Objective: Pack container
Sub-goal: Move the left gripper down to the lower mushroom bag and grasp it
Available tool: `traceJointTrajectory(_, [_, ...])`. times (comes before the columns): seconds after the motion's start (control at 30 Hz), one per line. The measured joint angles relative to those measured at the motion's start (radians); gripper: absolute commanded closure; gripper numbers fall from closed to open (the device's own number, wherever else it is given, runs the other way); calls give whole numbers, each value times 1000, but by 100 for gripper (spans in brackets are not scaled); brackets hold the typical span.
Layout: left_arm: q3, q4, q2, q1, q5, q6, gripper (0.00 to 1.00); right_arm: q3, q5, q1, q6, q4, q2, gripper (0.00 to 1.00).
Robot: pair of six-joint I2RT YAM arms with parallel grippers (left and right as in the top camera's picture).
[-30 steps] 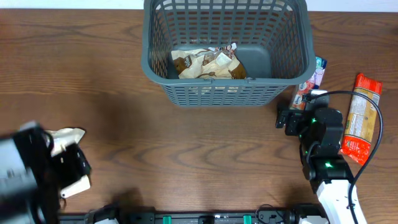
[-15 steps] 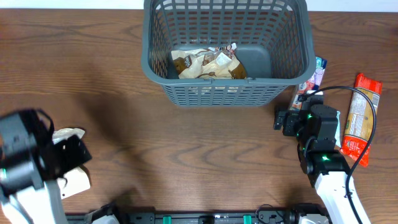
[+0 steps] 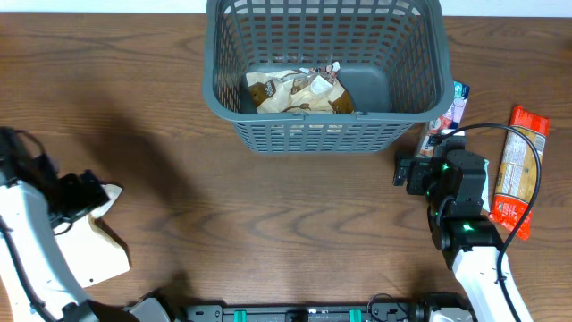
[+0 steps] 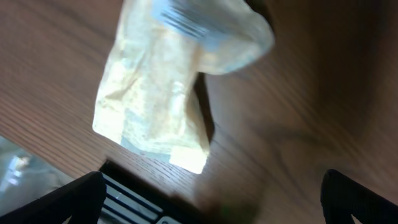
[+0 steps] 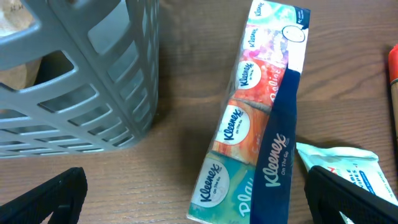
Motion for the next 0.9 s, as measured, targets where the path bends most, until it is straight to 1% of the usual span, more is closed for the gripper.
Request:
traceJointTrajectory(0.1, [0, 18, 2, 64, 5, 0, 1, 0, 0, 0, 0, 13, 0, 1])
traceJointTrajectory(0.23, [0, 45, 2, 102, 6, 11, 1, 0, 0, 0, 0, 39, 0, 1])
traceJointTrajectory(0.4, [0, 112, 19, 103, 10, 122, 1, 0, 0, 0, 0, 54, 0, 1])
traceJointTrajectory(0.53, [0, 166, 89, 103, 9, 198, 2, 0, 0, 0, 0, 54, 0, 1])
traceJointTrajectory(0.7, [0, 171, 179, 103, 9, 233, 1, 0, 0, 0, 0, 55, 0, 1])
traceJointTrajectory(0.83, [0, 171, 219, 103, 9, 240, 1, 0, 0, 0, 0, 55, 0, 1])
traceJointTrajectory(0.9, [-4, 172, 223, 103, 9, 243, 4, 0, 0, 0, 0, 58, 0, 1])
